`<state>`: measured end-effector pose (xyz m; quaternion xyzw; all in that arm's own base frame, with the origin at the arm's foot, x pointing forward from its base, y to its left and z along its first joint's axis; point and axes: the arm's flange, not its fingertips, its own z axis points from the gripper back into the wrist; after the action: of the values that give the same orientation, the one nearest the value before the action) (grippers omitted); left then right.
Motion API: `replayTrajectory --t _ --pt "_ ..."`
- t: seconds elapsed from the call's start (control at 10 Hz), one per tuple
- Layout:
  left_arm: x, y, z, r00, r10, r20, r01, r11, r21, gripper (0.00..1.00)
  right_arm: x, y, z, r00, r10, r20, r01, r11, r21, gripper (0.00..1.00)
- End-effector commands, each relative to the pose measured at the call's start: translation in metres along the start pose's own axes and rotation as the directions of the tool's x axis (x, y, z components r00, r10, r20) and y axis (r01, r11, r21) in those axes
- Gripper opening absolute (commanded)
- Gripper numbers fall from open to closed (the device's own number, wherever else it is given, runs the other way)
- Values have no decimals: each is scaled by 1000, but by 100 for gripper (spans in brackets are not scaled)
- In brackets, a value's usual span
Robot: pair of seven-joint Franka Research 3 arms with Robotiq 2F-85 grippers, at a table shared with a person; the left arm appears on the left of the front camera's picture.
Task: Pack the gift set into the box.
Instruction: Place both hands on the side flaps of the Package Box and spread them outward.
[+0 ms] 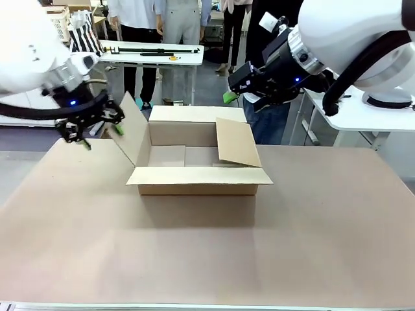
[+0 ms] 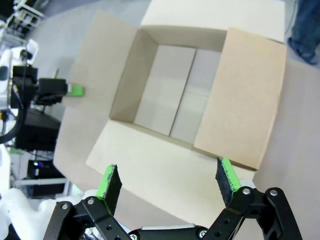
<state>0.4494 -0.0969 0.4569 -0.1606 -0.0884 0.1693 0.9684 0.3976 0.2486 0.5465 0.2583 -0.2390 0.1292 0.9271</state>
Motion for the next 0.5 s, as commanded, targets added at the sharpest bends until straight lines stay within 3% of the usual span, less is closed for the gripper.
replayTrajectory --t 0.0,0.1,0.2,0.4 --pt "-1 35 -15 996 -13 -83 3 993 -118 100 1 2 1 1000 -16 6 16 1000 -10 100" --pt "1 48 -24 995 -11 -99 -6 985 -173 100 1 2 1 1000 -16 6 16 1000 -10 100" --pt "-1 19 -6 999 10 -32 -12 999 -51 100 1 2 1 1000 -16 6 16 1000 -10 100" --pt "-1 19 -6 999 10 -32 -12 999 -51 100 1 2 1 1000 -16 6 16 1000 -10 100"
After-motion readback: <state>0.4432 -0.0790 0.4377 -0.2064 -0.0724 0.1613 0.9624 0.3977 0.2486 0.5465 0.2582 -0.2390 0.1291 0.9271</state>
